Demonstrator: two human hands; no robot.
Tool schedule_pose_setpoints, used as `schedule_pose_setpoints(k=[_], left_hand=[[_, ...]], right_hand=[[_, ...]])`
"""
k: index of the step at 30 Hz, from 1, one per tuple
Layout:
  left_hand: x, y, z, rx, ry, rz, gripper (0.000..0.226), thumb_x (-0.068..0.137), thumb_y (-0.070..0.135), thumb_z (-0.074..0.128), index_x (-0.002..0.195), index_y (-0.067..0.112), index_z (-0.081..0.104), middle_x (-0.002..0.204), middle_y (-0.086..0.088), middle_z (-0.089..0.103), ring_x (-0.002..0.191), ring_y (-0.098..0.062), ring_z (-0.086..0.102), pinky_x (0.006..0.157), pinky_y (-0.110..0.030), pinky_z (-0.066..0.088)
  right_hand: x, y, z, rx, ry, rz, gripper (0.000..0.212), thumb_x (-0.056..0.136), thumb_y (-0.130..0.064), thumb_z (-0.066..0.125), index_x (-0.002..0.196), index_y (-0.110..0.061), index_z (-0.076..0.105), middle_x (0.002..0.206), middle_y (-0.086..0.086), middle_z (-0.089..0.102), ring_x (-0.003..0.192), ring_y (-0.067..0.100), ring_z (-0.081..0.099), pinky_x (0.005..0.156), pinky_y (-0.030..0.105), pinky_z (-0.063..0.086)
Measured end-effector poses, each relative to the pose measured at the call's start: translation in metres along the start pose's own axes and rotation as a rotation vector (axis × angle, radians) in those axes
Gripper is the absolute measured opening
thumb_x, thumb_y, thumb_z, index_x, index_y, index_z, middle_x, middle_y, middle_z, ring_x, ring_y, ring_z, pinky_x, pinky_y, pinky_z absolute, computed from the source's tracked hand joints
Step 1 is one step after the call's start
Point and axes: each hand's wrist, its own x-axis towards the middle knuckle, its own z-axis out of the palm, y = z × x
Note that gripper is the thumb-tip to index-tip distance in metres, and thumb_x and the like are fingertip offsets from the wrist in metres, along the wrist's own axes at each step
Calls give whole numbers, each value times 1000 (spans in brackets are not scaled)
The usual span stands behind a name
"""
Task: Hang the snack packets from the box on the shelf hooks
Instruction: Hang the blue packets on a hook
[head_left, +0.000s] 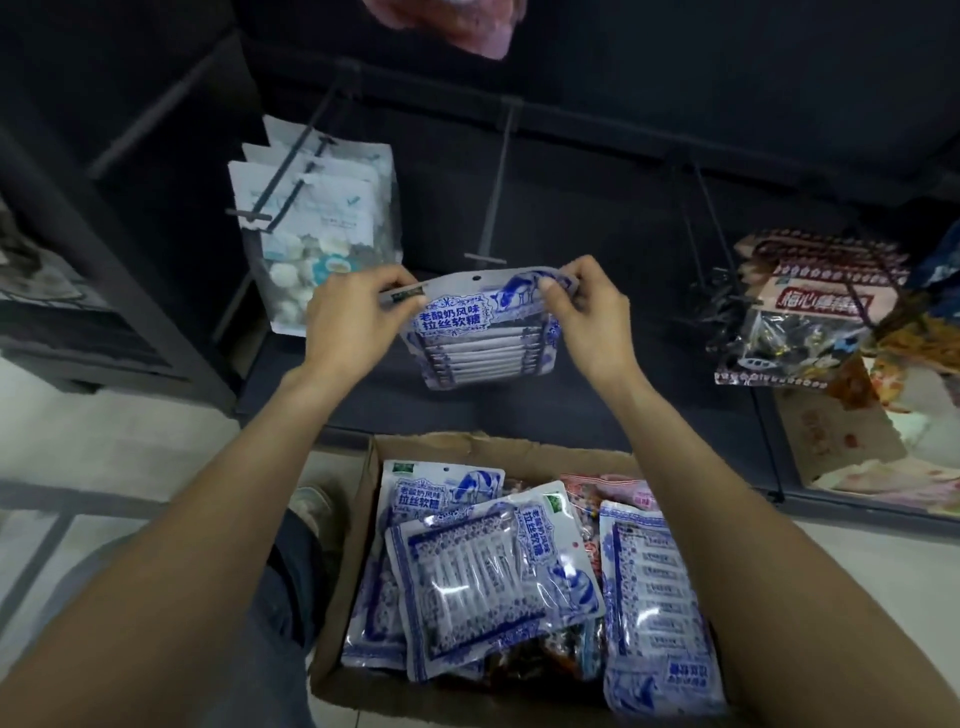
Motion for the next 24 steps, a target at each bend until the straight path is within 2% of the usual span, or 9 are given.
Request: schedule_pose_setpoints(k=[3, 5, 8, 11, 14, 18, 21, 24], left_hand=[[8, -6, 0, -66, -15, -86, 22, 88, 34, 66, 98, 14, 71, 98, -6, 72, 95, -23, 63, 74, -28, 41], [14, -11, 2, -90, -31, -159, 25, 89, 36, 62, 100, 15, 71, 97, -5, 71, 93, -21, 62, 69, -27, 38], [21, -15, 8, -145, -66, -244, 28, 90, 39, 61, 99, 15, 70, 93, -6, 68, 89, -21, 61, 66, -24, 34], [26, -12, 15, -149, -60, -256, 30, 90, 41, 60, 100, 14, 68, 94, -7, 67, 88, -23, 60, 68, -25, 37], [30, -7, 19, -118, -48, -275, 31, 90, 45, 57, 101, 18, 66, 94, -2, 66, 88, -21, 59, 67, -27, 38], [36, -3, 21, -8, 6, -323, 33, 92, 46, 53, 110, 19, 61, 103, -2, 66, 95, -22, 60, 66, -29, 35], [33, -2, 24, 42, 139, -256, 31, 92, 34, 54, 119, 18, 53, 117, -3, 59, 107, -22, 55, 73, -32, 40], [27, -2, 34, 70, 214, -47, 43, 89, 22, 57, 130, 14, 48, 132, -5, 50, 120, -23, 46, 93, -34, 39]], right_hand=[[9, 2, 11, -13, -13, 17, 26, 92, -28, 58, 72, -22, 43, 72, 11, 59, 71, 26, 59, 70, 38, 51], [14, 3, 17, 2, -28, 34, 28, 89, -40, 56, 73, -21, 44, 79, 19, 62, 81, 35, 63, 77, 49, 55], [20, 9, 25, -8, -44, 77, 34, 84, -52, 53, 74, -21, 44, 87, 23, 64, 88, 40, 63, 75, 57, 53], [25, 14, 30, 22, 19, 159, 30, 90, -41, 55, 72, -18, 46, 89, 23, 65, 89, 38, 65, 76, 56, 54], [30, 22, 32, 37, 68, 219, 31, 90, -37, 56, 80, -8, 53, 87, 17, 67, 86, 35, 67, 76, 54, 54], [38, 27, 40, -9, 112, 241, 25, 90, -39, 56, 79, -17, 58, 78, 4, 69, 74, 25, 69, 75, 50, 56], [49, 26, 44, -39, 184, 262, 19, 93, -34, 56, 79, -21, 59, 73, -4, 66, 70, 21, 70, 75, 46, 57], [65, 23, 48, -62, 233, 276, 23, 94, -34, 55, 76, -19, 57, 68, -6, 61, 73, 26, 68, 75, 48, 56]])
